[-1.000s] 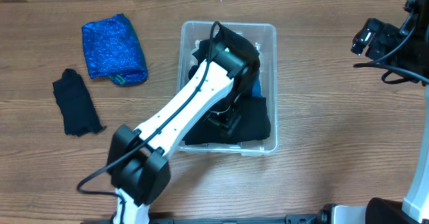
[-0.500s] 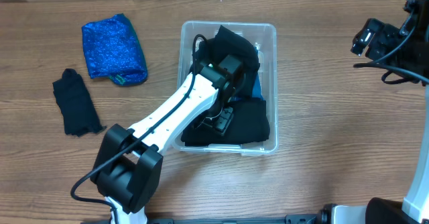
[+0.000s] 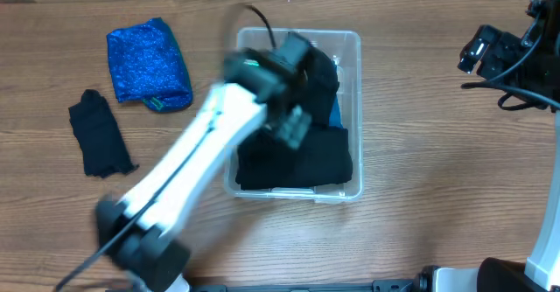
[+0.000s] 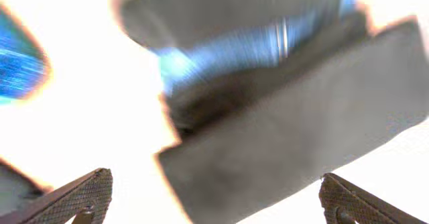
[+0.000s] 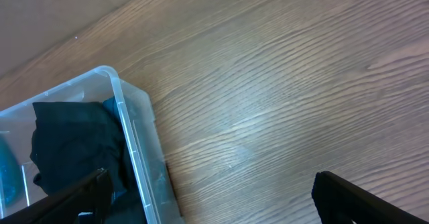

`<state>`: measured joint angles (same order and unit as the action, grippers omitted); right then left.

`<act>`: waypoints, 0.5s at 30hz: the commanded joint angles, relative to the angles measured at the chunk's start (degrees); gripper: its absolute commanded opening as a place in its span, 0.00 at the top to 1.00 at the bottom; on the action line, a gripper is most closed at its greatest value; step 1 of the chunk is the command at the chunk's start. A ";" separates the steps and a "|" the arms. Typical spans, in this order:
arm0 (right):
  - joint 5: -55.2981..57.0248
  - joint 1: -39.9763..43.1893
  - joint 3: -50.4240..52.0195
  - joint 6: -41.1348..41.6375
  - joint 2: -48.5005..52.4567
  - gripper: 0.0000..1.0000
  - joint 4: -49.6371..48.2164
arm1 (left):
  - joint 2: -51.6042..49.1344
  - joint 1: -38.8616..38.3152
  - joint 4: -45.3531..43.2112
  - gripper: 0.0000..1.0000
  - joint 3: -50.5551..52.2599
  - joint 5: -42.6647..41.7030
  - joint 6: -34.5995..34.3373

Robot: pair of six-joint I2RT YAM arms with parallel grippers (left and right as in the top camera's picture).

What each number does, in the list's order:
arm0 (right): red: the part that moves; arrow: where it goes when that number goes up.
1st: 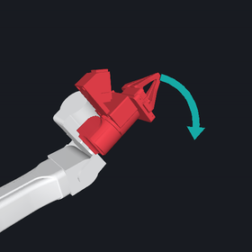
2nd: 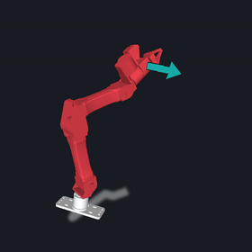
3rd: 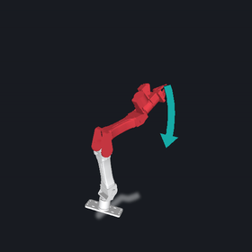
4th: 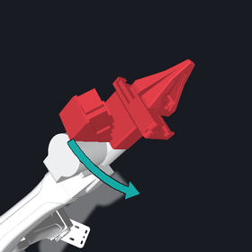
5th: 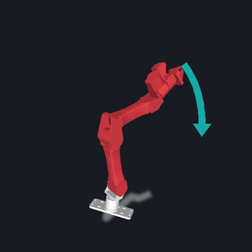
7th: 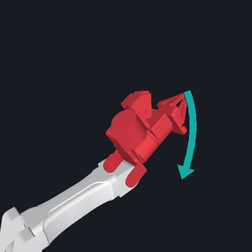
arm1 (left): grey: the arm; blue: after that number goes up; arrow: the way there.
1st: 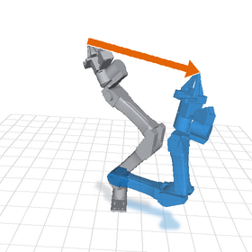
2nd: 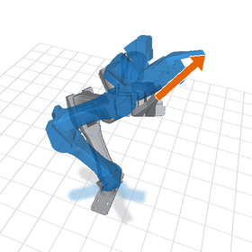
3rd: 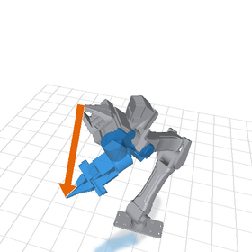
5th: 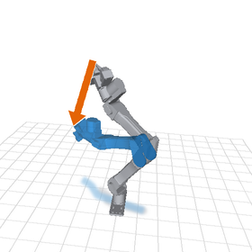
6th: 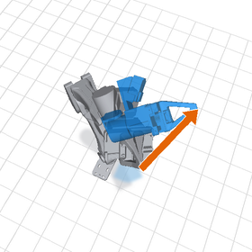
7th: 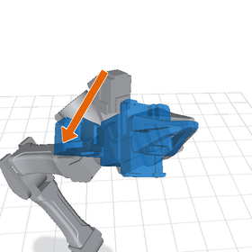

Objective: Pack container
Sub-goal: 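Open the left gripper and withdraw it to the left, then grasp the remaining black cloth on the left with the left gripper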

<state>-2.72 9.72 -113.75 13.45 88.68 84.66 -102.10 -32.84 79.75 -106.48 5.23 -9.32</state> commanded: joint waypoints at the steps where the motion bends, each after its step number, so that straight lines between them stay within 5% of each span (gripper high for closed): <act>1: 0.33 0.07 0.17 -0.17 0.15 0.00 -0.24 | 13.51 10.82 -0.28 0.00 -4.68 2.60 -3.78; 4: 0.33 0.07 0.17 -0.15 0.15 0.00 -0.24 | 17.90 23.17 -0.04 0.00 -4.20 -1.36 -2.51; 9: 0.31 0.07 0.17 -0.17 0.15 0.00 -0.22 | 18.43 46.84 -1.14 0.00 0.13 -20.90 8.57; 15: 0.31 0.07 0.17 -0.15 0.15 0.00 -0.07 | 14.78 67.73 -9.81 0.00 11.89 -36.70 11.63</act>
<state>-2.74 9.72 -113.75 13.43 88.68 84.73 -84.82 25.23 73.87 -101.10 -16.32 -2.37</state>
